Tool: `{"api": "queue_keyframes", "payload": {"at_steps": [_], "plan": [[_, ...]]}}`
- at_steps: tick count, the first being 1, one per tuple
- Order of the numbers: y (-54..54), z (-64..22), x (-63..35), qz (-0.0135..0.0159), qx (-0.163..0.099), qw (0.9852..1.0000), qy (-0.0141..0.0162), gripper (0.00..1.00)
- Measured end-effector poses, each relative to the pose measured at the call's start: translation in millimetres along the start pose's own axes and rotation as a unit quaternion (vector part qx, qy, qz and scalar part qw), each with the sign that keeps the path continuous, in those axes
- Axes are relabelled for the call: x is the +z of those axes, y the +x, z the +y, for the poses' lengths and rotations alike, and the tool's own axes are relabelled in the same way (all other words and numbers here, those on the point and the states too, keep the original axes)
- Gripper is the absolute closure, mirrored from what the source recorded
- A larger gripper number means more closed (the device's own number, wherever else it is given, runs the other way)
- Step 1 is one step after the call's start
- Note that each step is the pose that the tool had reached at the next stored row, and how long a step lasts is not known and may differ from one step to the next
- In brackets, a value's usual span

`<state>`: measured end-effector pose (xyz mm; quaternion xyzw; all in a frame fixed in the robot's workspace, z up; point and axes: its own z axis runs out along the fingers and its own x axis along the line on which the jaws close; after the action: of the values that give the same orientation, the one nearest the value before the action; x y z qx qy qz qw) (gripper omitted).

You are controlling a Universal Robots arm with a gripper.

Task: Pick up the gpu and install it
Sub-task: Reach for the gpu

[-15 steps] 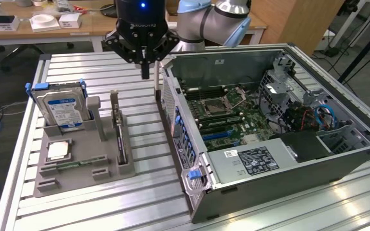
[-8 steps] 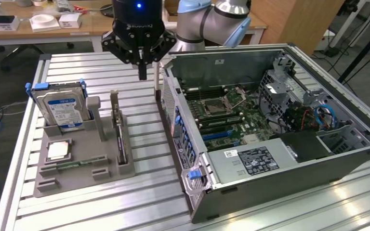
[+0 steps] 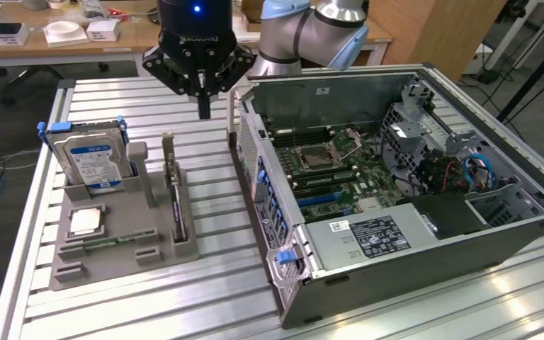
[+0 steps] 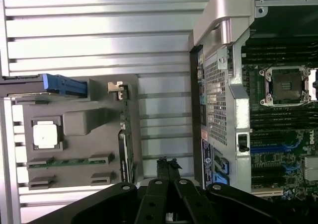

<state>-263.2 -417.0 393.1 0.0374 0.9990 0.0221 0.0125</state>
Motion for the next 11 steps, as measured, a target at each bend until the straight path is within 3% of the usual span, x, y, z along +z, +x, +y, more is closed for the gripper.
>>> {"api": "queue_keyframes", "payload": {"at_steps": [11], "plan": [[10.8,-2.4,-0.4,0.0,0.0,1.0,0.0001,0.89]]}}
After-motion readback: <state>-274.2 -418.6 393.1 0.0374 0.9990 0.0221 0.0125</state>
